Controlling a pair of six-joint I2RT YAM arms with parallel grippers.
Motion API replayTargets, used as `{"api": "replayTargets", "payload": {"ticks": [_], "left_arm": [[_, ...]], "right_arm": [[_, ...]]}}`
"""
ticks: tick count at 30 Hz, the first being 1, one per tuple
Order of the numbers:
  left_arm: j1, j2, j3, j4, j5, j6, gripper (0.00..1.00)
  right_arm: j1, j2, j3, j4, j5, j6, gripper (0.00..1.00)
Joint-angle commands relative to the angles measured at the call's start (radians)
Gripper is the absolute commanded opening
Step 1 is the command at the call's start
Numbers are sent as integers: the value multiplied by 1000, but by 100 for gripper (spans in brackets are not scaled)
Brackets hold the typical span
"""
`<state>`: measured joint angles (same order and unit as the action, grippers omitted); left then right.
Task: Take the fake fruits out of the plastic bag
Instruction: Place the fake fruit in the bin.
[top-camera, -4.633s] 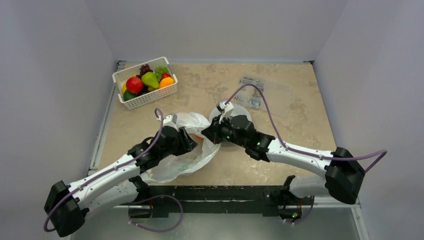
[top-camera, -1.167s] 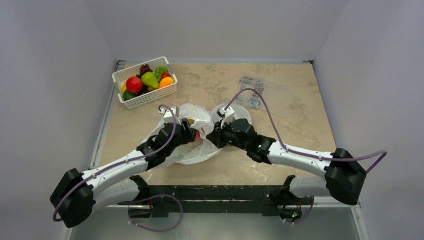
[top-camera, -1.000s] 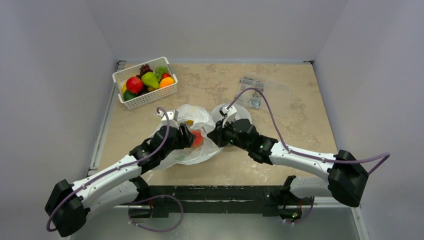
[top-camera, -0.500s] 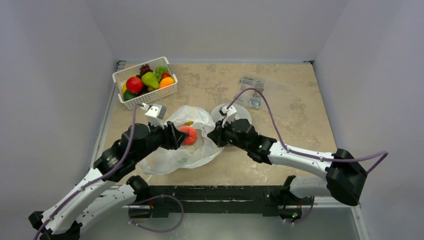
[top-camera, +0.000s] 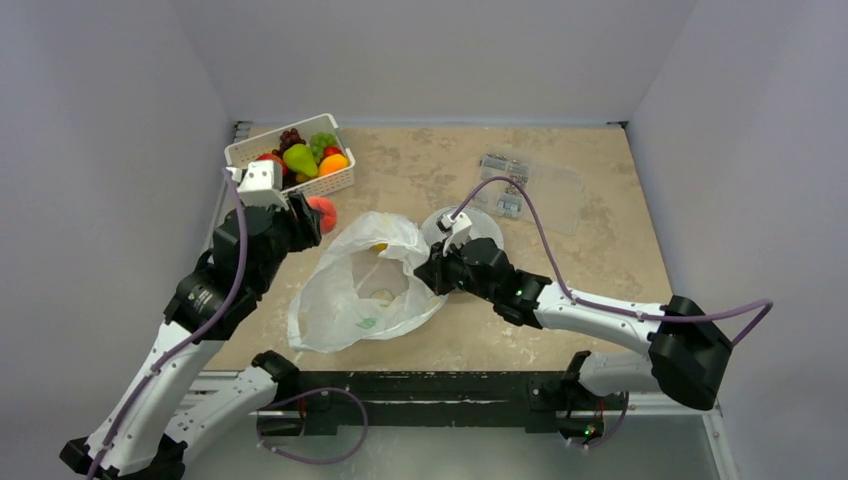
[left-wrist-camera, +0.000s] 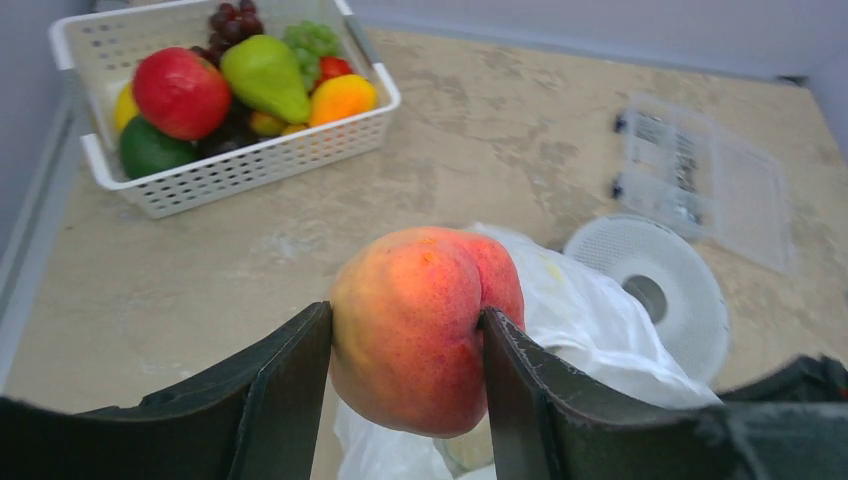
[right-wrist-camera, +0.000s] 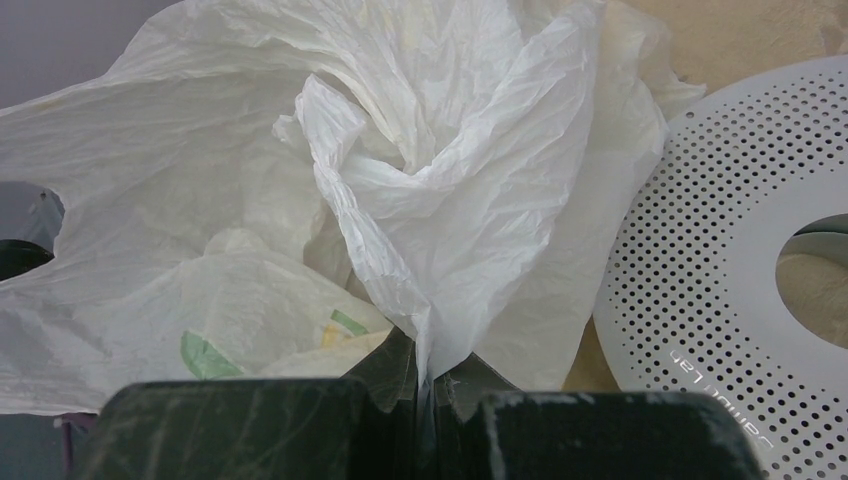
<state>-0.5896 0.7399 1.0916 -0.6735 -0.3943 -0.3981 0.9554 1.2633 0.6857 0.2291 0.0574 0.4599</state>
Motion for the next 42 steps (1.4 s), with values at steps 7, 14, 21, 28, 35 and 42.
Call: {"api": "replayTargets", "payload": {"ticks": [7,14,21,28,35,42], "left_arm": [[296,247,61,285,-179,-60,0],[580,549,168,398,-89,-150,0],[762,781,280,554,88,-168,0],[841,1022,455,563,185,-219,2],[879,1227,662,469,269,-263,9],[885,1270,697,349,230,-304,28]], "right_arm": [[2,0,13,35,-22,-18,0],[2,-18,8,36,-23,-30,0],[2,-33,2,21,-22,-30,0],[2,-5,12,39,-52,-25,0],[2,19,34,45,-55,-20,0],[2,26,47,41,-55,-19,0]]}}
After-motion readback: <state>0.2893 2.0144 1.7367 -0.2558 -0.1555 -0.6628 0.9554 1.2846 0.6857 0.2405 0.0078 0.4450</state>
